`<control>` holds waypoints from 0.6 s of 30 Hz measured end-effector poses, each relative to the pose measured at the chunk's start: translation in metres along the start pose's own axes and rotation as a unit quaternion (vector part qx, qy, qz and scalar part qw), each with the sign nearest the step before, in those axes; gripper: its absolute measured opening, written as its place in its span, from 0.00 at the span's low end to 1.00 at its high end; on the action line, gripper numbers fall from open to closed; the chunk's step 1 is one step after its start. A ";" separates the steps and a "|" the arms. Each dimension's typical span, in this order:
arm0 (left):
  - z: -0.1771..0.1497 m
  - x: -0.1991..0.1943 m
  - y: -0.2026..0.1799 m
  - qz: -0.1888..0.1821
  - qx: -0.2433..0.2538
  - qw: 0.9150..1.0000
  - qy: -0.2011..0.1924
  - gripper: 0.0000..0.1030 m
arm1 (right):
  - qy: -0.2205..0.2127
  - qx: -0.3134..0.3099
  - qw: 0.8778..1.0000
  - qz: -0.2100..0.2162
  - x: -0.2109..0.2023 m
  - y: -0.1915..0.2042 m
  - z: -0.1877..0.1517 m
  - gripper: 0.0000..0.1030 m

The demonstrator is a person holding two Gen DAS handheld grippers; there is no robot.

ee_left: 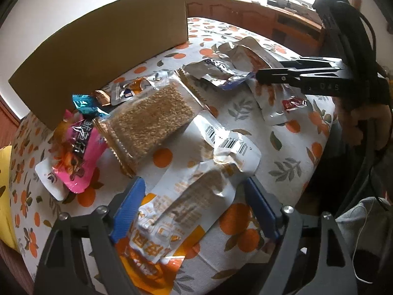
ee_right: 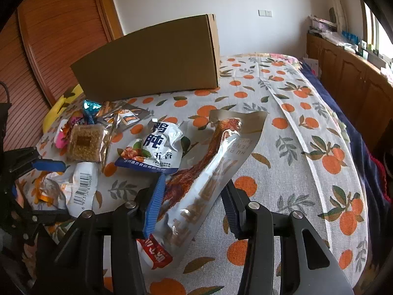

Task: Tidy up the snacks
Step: 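Grasp the orange-and-white packet with the left tool while the right tool grasps the long sausage packet, then lift both held packets and carry them over the cardboard box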

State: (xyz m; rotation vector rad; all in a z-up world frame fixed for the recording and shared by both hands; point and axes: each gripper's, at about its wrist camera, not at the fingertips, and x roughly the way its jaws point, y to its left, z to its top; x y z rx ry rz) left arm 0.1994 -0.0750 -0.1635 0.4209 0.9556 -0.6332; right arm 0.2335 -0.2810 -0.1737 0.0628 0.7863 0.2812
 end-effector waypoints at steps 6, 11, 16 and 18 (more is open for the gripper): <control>0.002 0.002 0.005 -0.013 -0.019 1.000 0.000 0.65 | -0.010 0.001 1.000 0.000 -0.001 0.000 -0.003 0.43; 0.001 -0.003 0.002 -0.002 -0.030 1.000 -0.007 0.52 | -0.017 0.002 1.000 0.001 -0.001 -0.001 -0.005 0.44; -0.002 -0.008 0.004 0.012 -0.050 0.998 -0.021 0.50 | -0.019 0.002 1.000 0.001 -0.002 -0.001 -0.006 0.44; -0.001 -0.011 0.010 0.015 -0.065 0.997 -0.028 0.50 | -0.019 0.002 1.000 0.001 -0.002 -0.001 -0.006 0.44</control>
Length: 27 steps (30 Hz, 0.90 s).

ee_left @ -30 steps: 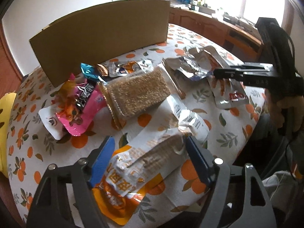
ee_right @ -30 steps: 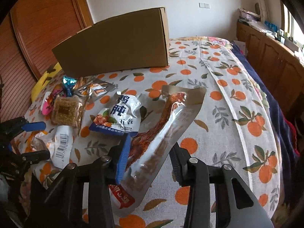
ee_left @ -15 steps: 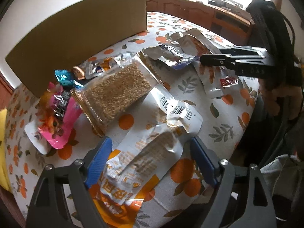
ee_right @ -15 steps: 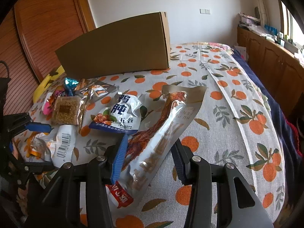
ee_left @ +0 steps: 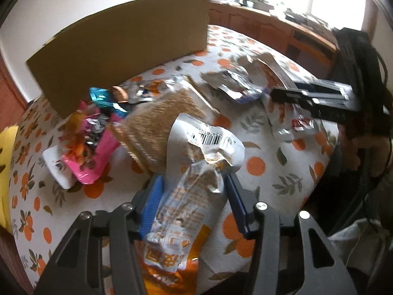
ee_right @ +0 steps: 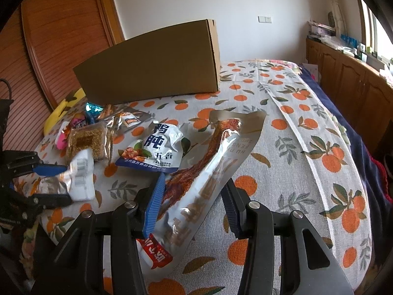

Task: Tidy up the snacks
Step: 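Lift both held packets and carry them over the cardboard box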

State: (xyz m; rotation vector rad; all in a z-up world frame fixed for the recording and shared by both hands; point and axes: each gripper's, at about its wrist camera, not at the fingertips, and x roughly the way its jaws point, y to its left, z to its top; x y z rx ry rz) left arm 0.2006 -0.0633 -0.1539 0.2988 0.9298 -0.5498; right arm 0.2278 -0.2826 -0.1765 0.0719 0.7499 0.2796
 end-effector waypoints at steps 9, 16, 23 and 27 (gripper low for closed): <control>0.000 -0.021 0.009 -0.012 -0.037 0.998 -0.045 0.51 | 0.009 0.006 1.000 0.004 0.000 -0.001 0.002 0.44; 0.001 -0.024 0.015 -0.031 -0.078 0.994 -0.070 0.51 | 0.018 0.023 0.999 0.015 0.004 -0.002 0.013 0.56; -0.004 -0.023 0.018 -0.033 -0.091 0.993 -0.068 0.51 | 0.027 -0.007 0.999 -0.015 0.014 0.005 0.017 0.52; -0.004 -0.022 0.018 -0.033 -0.095 0.993 -0.068 0.51 | 0.028 -0.020 0.999 -0.017 0.007 0.006 0.012 0.36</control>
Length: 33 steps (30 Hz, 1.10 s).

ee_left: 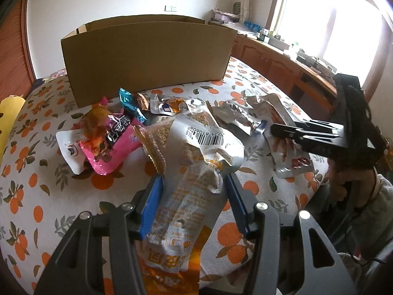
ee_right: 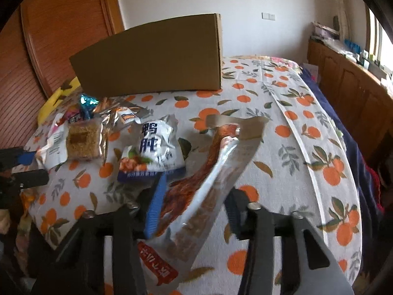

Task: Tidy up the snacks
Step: 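Lift both held packets and carry them over the cardboard box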

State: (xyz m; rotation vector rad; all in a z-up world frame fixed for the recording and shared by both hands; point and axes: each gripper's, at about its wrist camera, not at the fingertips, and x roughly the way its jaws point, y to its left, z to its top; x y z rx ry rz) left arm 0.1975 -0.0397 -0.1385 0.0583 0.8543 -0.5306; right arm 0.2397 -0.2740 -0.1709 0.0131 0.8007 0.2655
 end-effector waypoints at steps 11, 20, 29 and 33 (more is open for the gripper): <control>0.003 -0.008 -0.009 -0.005 0.003 1.000 -0.020 0.51 | -0.017 0.030 0.999 0.016 -0.025 -0.019 -0.005 0.16; 0.011 -0.025 -0.004 -0.002 -0.010 0.998 -0.055 0.51 | -0.042 0.027 0.999 0.022 -0.039 -0.014 0.002 0.13; 0.035 -0.042 0.001 -0.002 -0.014 0.995 -0.100 0.51 | -0.056 0.014 0.998 0.022 -0.050 -0.010 0.016 0.13; 0.051 -0.048 0.006 0.002 -0.008 0.993 -0.121 0.51 | -0.065 0.004 0.998 0.025 -0.055 -0.006 0.027 0.13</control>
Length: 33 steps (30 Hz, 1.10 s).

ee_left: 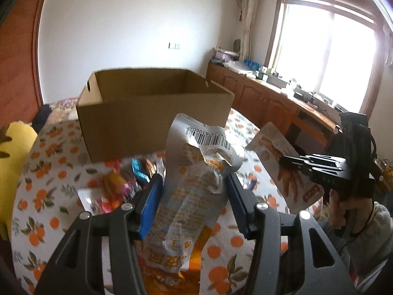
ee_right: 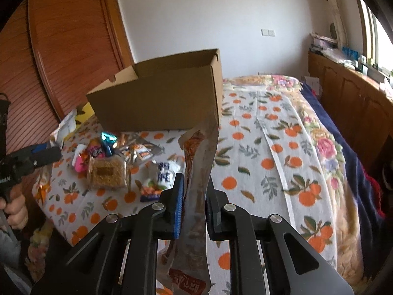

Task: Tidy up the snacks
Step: 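Lift both held packets and carry them over the cardboard box, then open the left tool over the box while the right tool releases its packet inside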

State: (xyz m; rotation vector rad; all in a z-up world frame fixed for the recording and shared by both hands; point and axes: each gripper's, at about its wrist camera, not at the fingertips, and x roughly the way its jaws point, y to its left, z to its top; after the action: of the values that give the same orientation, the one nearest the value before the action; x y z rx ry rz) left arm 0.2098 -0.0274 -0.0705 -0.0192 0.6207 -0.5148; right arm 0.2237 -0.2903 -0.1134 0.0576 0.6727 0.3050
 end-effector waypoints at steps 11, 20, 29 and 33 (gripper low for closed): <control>0.051 0.013 0.021 0.011 0.009 0.999 -0.041 0.52 | -0.033 -0.044 0.998 -0.001 -0.004 0.013 0.052 0.12; 0.106 0.038 0.043 0.005 0.015 0.997 -0.072 0.52 | -0.078 -0.080 0.994 0.021 0.003 0.020 0.118 0.12; 0.156 0.072 0.077 0.025 0.015 0.995 -0.094 0.52 | -0.110 -0.105 0.987 0.050 0.048 0.024 0.185 0.12; 0.168 0.087 0.095 0.034 0.008 0.995 -0.098 0.52 | -0.110 -0.112 0.986 0.057 0.079 0.029 0.204 0.12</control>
State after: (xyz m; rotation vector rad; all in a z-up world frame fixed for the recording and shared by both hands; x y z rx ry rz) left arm 0.4075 -0.0071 0.0031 -0.0332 0.4231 -0.4456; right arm 0.4011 -0.2304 0.0031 -0.0842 0.4139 0.4745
